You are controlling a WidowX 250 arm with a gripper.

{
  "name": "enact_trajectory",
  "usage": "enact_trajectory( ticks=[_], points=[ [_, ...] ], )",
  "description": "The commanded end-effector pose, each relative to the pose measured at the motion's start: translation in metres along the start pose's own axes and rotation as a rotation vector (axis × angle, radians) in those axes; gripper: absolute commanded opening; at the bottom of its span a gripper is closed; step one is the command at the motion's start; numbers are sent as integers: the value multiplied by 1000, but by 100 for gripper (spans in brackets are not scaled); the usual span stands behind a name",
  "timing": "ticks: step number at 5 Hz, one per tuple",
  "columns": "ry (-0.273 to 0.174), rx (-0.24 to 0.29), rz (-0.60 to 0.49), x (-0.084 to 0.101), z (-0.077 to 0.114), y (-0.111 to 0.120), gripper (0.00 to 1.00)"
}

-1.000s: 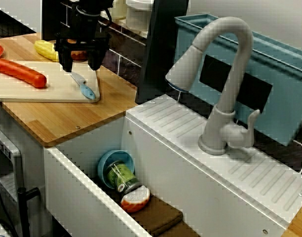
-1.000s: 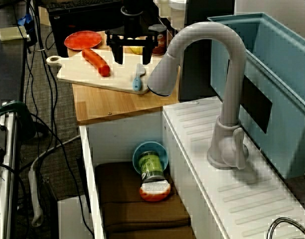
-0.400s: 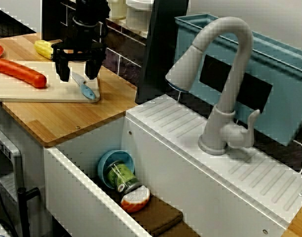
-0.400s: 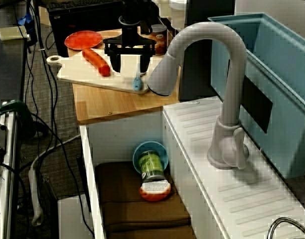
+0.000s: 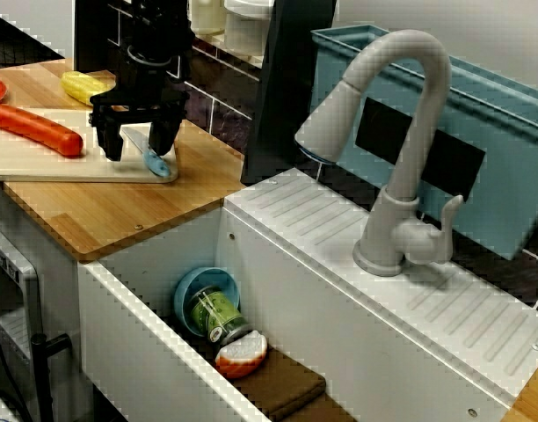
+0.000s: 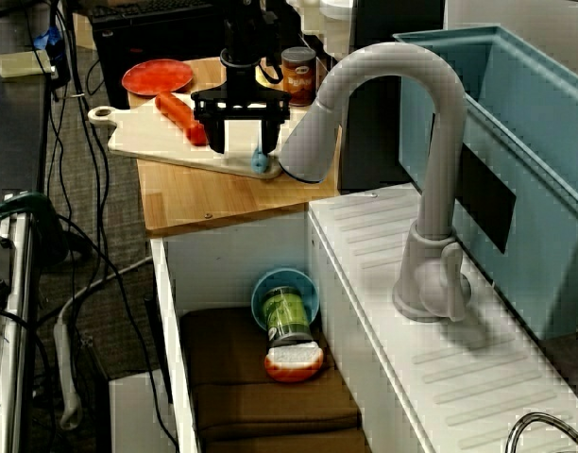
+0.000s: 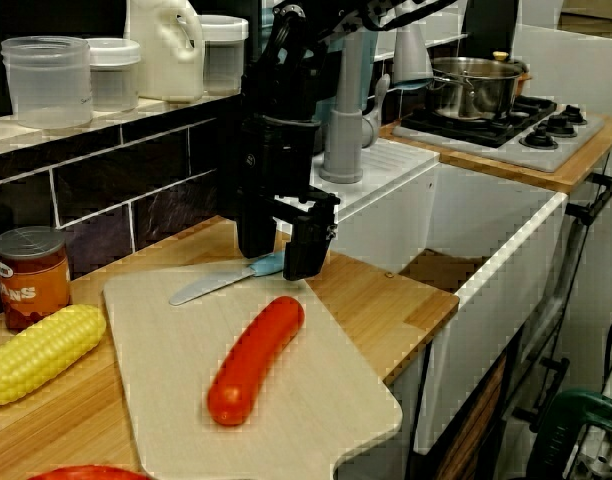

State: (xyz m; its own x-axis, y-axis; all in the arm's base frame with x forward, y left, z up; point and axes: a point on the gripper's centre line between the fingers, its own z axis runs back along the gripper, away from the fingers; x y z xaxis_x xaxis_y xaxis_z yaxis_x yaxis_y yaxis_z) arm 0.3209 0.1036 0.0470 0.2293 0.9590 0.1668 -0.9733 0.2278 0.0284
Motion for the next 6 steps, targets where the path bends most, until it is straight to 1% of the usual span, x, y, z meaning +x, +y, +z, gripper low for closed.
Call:
enact_trajectory(
  ticks=[1, 2, 3, 4, 6],
  points=[
    [-29, -37, 83, -7, 14, -10, 100],
    [-6, -16, 125, -4, 14, -19, 100],
    [-12, -9, 143, -4, 9, -25, 100],
    [-19, -9, 142, -6, 6, -25, 100],
    [-11, -13, 127, -4, 13, -21, 100]
  ],
)
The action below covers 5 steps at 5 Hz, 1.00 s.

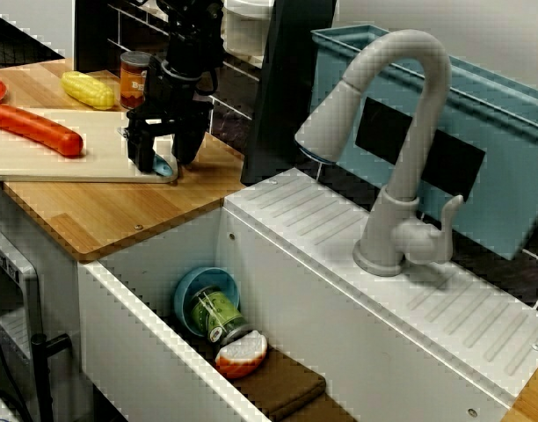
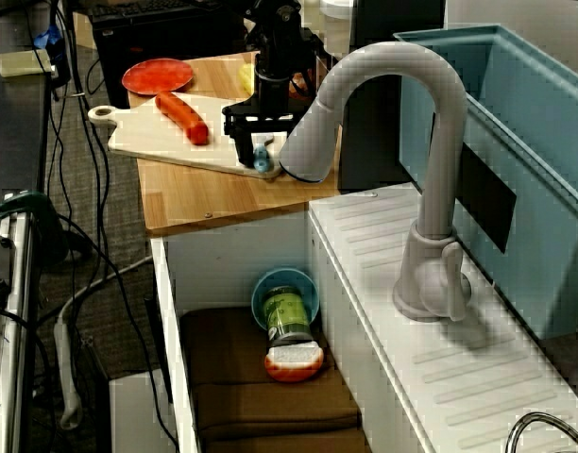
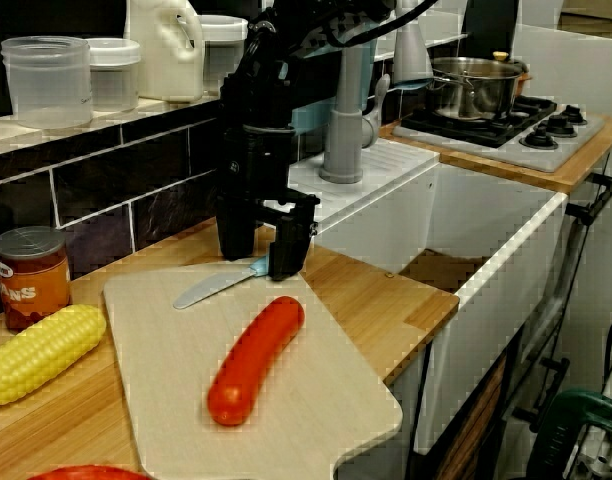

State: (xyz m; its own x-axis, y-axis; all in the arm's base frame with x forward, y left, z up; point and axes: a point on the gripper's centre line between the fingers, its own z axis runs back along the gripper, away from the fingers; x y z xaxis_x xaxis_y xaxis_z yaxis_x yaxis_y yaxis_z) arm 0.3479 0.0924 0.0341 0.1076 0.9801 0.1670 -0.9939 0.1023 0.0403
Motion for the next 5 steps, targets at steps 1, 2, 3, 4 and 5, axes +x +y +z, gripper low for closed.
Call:
enact_trajectory(
  ticks=[1, 2, 3, 4, 5],
  points=[
    [-12, -48, -2, 5, 25, 9, 100],
    [-12, -48, 0, 6, 26, 9, 92],
    [-16, -49, 2, 7, 23, 10, 0],
    [-21, -50, 4, 9, 21, 11, 0],
    [-24, -51, 3, 9, 19, 12, 0]
  ],
)
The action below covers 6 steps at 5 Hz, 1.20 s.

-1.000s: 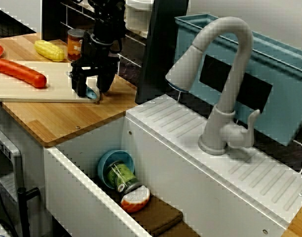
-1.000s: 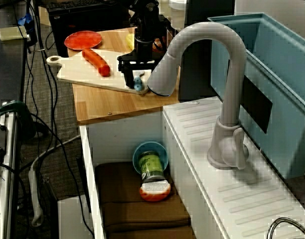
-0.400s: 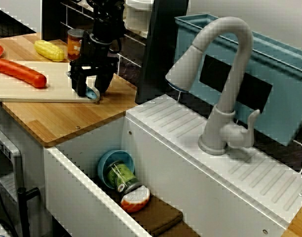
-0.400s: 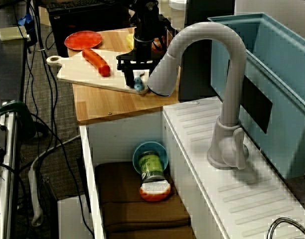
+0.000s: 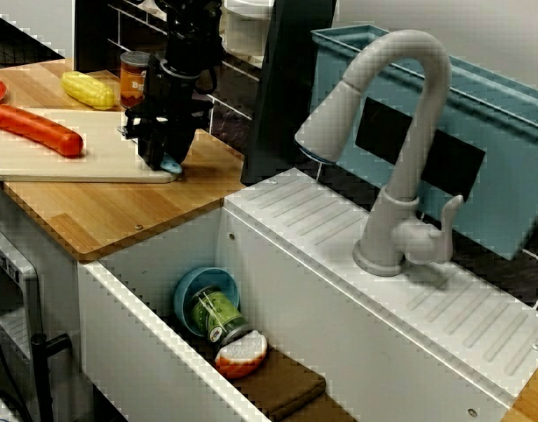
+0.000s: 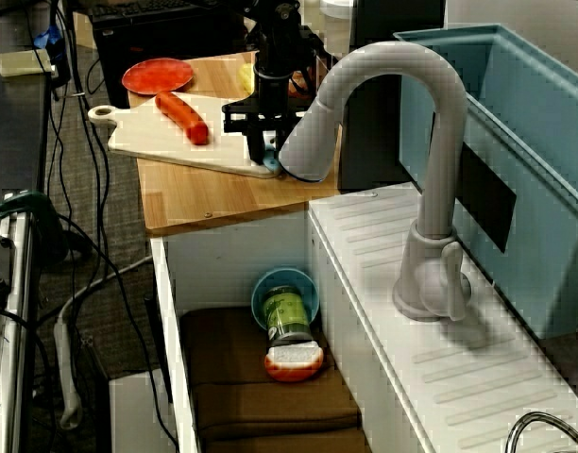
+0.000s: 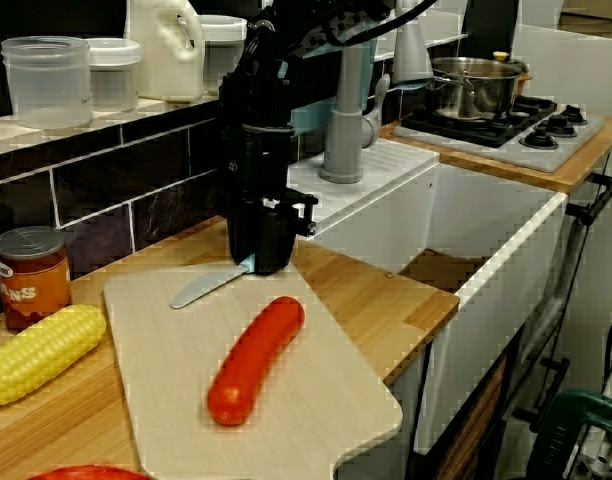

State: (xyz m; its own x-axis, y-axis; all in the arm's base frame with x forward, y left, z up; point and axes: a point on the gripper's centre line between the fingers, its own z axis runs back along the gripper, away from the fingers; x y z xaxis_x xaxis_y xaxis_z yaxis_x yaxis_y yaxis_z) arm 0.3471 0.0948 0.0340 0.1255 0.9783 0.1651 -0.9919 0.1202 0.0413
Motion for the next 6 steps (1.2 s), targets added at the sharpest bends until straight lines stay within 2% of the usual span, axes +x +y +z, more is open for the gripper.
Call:
enact_trajectory(
  ticks=[1, 6],
  points=[
    [-23, -50, 23, 8, 20, 12, 0],
    [19, -51, 40, 20, 35, 11, 0]
  ],
)
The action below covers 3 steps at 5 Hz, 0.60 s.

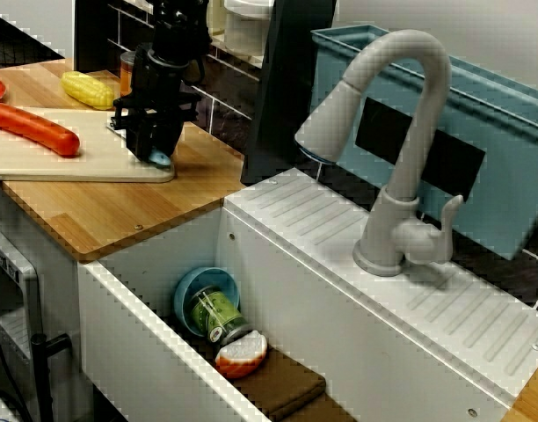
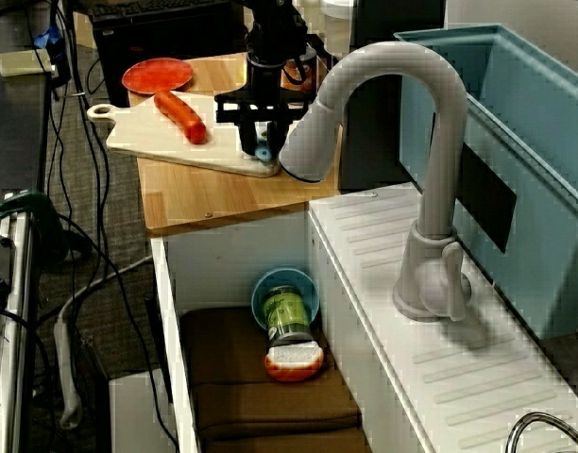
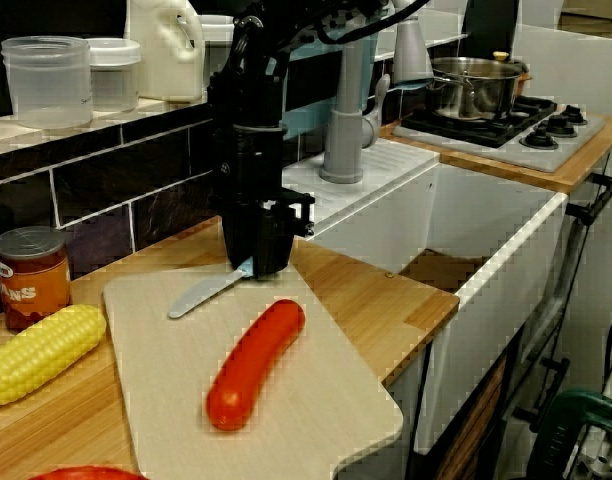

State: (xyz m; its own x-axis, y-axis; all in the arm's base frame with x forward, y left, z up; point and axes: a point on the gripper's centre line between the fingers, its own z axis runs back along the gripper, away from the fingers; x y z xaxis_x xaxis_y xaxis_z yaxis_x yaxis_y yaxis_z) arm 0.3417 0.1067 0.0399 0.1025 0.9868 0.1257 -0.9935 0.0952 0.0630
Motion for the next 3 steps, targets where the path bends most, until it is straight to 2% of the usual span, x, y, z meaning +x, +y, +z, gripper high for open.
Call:
enact_trajectory(
  ticks=[1, 3],
  points=[
    [-13, -82, 20, 8, 35, 7, 0],
    [6, -91, 7, 10, 44, 12, 0]
  ],
)
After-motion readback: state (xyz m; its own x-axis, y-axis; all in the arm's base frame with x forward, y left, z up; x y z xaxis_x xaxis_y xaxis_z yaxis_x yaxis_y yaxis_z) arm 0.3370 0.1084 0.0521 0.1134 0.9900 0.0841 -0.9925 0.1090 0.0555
